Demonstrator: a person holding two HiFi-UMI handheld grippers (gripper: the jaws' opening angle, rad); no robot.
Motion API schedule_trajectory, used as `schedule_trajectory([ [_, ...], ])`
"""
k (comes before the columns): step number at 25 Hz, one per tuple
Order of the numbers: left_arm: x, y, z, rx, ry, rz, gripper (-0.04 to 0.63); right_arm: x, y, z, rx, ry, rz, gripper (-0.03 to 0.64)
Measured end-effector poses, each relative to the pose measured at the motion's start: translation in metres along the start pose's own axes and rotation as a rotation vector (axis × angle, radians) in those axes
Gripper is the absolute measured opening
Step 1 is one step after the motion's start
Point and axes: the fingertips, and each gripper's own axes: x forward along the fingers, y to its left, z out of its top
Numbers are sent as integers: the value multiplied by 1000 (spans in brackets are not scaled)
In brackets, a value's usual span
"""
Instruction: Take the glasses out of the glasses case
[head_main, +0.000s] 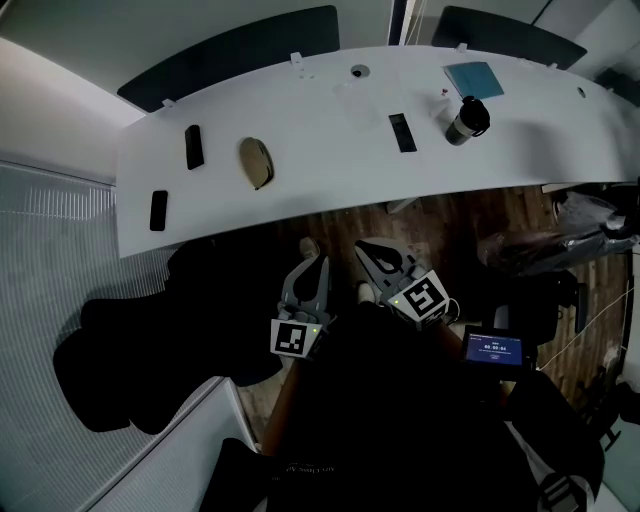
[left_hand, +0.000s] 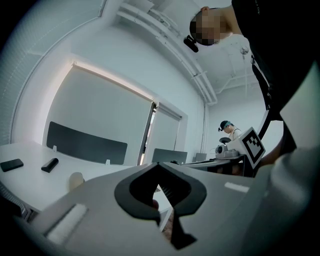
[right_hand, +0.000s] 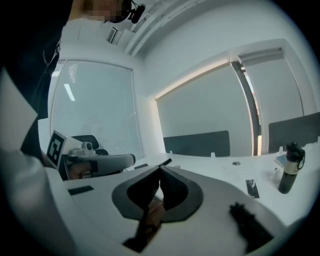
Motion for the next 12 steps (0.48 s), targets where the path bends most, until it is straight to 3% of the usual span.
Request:
schedule_trajectory([
  [12,29,91,22,1,0,32,8,91,-18,31,-38,14,37,8],
])
